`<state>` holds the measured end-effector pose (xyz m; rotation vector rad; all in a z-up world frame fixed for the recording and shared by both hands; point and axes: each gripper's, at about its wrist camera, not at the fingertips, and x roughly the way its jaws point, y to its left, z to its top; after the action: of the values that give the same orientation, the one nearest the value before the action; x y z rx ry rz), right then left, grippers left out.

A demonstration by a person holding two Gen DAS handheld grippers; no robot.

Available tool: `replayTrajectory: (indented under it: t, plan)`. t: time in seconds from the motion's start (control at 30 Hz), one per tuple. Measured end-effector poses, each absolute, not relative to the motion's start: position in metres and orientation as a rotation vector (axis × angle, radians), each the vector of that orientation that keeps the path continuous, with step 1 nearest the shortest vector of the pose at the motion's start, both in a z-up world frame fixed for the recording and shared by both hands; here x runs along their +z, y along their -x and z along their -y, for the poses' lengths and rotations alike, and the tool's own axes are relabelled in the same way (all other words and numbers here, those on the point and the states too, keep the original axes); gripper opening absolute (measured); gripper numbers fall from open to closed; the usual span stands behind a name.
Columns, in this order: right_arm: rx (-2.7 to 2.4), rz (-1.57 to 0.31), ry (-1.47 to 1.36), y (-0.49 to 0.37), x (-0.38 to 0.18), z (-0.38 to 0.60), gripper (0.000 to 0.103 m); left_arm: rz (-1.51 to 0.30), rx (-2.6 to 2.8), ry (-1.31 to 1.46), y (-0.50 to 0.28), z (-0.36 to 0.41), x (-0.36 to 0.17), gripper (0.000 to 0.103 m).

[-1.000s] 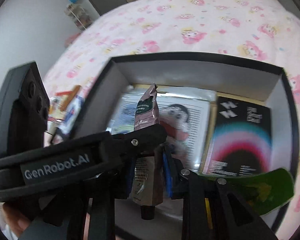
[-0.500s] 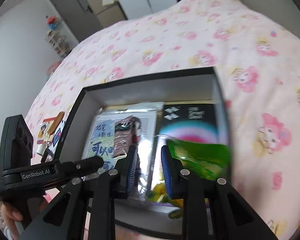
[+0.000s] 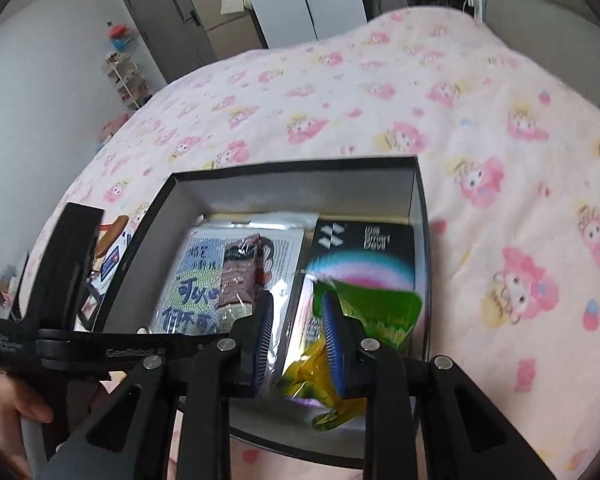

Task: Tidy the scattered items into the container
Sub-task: 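Carry the hand-cream tube with the right tool over the black box, then lower the hand-cream tube onto the crayon pack inside the box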

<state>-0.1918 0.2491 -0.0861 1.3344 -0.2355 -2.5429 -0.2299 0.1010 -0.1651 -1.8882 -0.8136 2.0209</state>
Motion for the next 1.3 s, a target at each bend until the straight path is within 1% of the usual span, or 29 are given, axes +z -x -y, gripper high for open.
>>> replayTrajectory:
  t: [0.07, 0.13, 0.23, 0.33, 0.4, 0.57, 0.77, 0.87, 1.07, 1.13, 1.23, 1.3]
  plan:
    - [-2.529, 0.259, -1.363, 0.195, -0.092, -0.252, 0.022, 0.864, 1.974, 1.860, 0.237, -0.106, -0.171, 0.030]
    - [-2.524, 0.271, -1.393, 0.198, -0.098, -0.255, 0.022, 1.036, 1.974, 1.735, 0.240, -0.092, -0.164, 0.030]
    - [-2.514, 0.282, -1.379, 0.195, -0.096, -0.267, 0.021, 1.105, 2.053, 1.581, 0.239, -0.067, -0.136, 0.030]
    - [-2.472, 0.282, -1.370, 0.197, -0.095, -0.271, 0.021, 1.008, 2.151, 1.573, 0.235, -0.051, -0.121, 0.030]
    - [-2.424, 0.288, -1.398, 0.202, -0.101, -0.263, 0.022, 0.995, 2.112, 1.634, 0.237, -0.049, -0.129, 0.030]
    - [-2.351, 0.202, -1.476, 0.204, -0.117, -0.241, 0.022, 0.951, 2.043, 1.765, 0.245, -0.057, -0.153, 0.030]
    - [-2.254, 0.209, -1.514, 0.204, -0.130, -0.231, 0.022, 0.955, 1.978, 1.785, 0.251, -0.077, -0.170, 0.032]
    - [-2.188, 0.268, -1.571, 0.211, -0.146, -0.229, 0.021, 0.964, 1.978, 1.797, 0.252, -0.082, -0.174, 0.032]
    - [-2.306, 0.301, -1.571, 0.216, -0.145, -0.238, 0.021, 0.944, 2.070, 1.793, 0.258, -0.080, -0.175, 0.033]
    - [-2.321, 0.328, -1.565, 0.218, -0.145, -0.240, 0.021, 0.907, 2.151, 1.812, 0.262, -0.078, -0.173, 0.037]
    - [-2.349, 0.354, -1.551, 0.219, -0.144, -0.245, 0.021, 0.951, 2.184, 1.818, 0.264, -0.075, -0.171, 0.036]
    - [-2.398, 0.339, -1.546, 0.217, -0.143, -0.249, 0.021, 0.952, 2.218, 1.795, 0.259, -0.073, -0.170, 0.036]
